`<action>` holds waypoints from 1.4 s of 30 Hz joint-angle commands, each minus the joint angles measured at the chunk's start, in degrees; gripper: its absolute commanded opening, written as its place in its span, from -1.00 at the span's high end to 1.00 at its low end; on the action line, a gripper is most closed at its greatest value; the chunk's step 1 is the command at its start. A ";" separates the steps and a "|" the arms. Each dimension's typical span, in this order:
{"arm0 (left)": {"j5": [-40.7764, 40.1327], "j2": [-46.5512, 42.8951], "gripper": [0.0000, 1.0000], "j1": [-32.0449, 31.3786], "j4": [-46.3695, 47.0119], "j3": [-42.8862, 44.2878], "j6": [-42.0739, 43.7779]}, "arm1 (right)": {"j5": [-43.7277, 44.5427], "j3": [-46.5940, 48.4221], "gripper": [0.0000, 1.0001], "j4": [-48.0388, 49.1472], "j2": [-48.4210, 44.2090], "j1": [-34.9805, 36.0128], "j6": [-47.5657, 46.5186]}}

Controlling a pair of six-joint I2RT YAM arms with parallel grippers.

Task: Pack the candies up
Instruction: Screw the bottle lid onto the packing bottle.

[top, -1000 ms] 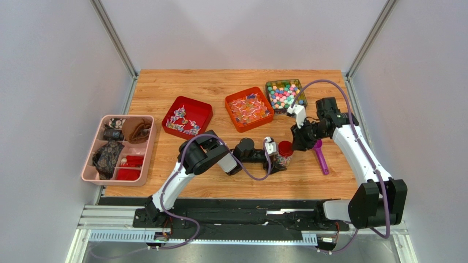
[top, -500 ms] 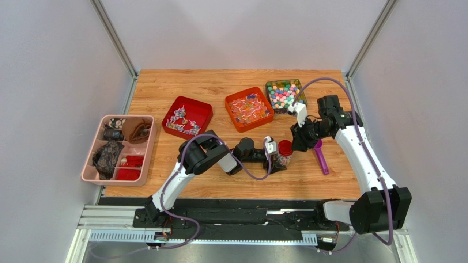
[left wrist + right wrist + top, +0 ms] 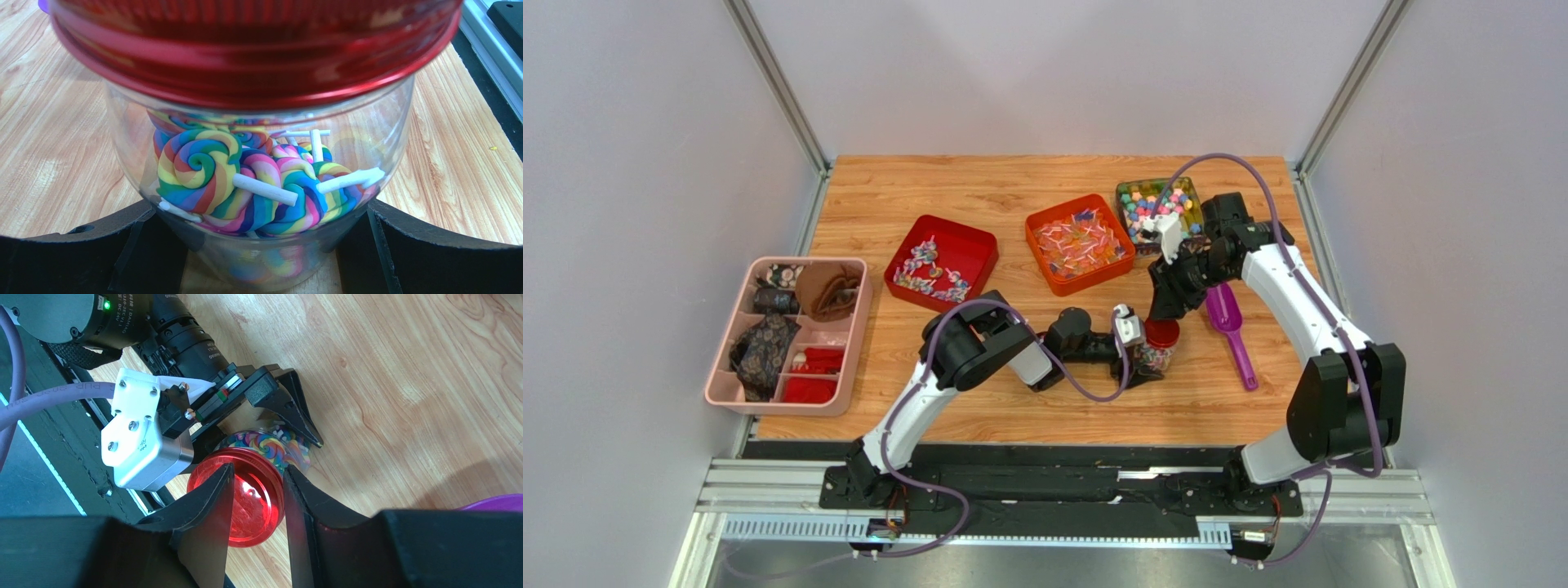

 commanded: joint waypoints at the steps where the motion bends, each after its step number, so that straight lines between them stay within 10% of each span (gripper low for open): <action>1: -0.69 1.89 0.62 0.34 -5.93 0.00 -1.64 | -1.83 1.71 0.35 1.35 -0.37 0.33 0.34; 42: -0.42 1.72 0.77 0.25 -7.07 0.27 -1.11 | -0.07 -8.84 0.48 -9.30 -15.48 -1.78 -1.95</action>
